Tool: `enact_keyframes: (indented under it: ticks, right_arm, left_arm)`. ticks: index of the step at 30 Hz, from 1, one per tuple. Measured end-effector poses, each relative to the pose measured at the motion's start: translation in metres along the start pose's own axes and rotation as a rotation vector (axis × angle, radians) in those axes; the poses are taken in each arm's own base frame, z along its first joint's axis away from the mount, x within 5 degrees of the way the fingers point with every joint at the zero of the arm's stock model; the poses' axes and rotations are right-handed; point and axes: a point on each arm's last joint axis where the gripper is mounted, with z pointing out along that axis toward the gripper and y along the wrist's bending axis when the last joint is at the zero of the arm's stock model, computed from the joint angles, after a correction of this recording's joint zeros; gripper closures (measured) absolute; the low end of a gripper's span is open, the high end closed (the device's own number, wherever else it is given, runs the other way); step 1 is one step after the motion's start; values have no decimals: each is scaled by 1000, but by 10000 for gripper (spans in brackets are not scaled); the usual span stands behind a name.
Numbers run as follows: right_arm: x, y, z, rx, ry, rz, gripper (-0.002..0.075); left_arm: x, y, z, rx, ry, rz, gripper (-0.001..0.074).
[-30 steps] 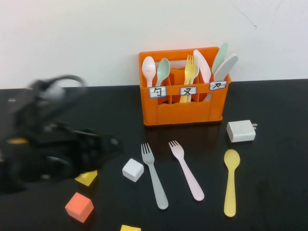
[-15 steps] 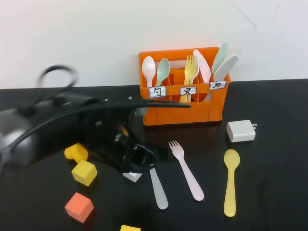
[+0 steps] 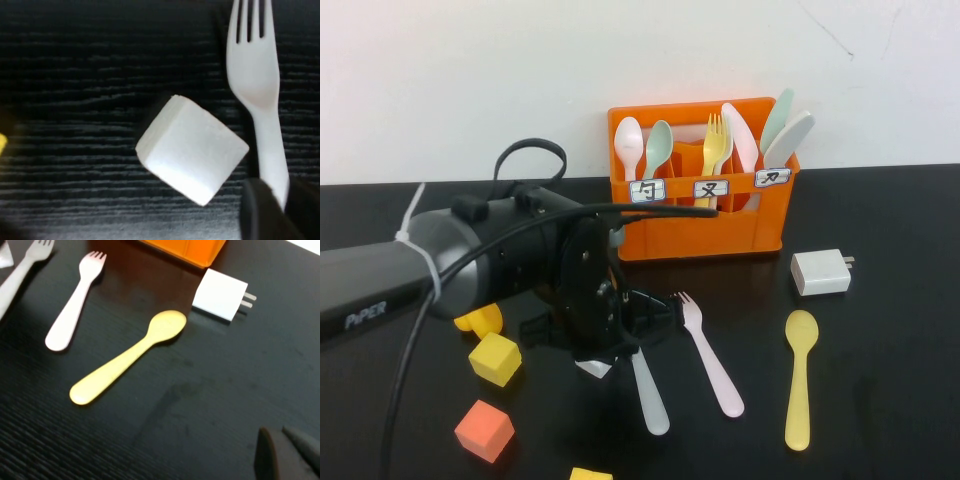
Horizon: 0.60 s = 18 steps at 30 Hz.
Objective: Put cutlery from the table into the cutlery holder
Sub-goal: Pick up the fork
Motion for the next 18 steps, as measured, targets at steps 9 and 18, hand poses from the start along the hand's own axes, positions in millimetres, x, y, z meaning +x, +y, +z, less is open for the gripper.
enact_keyframes:
  ticks: [9, 18]
  right_arm:
    - [-1, 2, 0, -21, -13, 39, 729]
    - [-1, 3, 0, -35, -14, 24, 729]
  left_arm:
    - [-6, -7, 15, 21, 4, -9, 339]
    - [0, -19, 32, -10, 70, 19, 323]
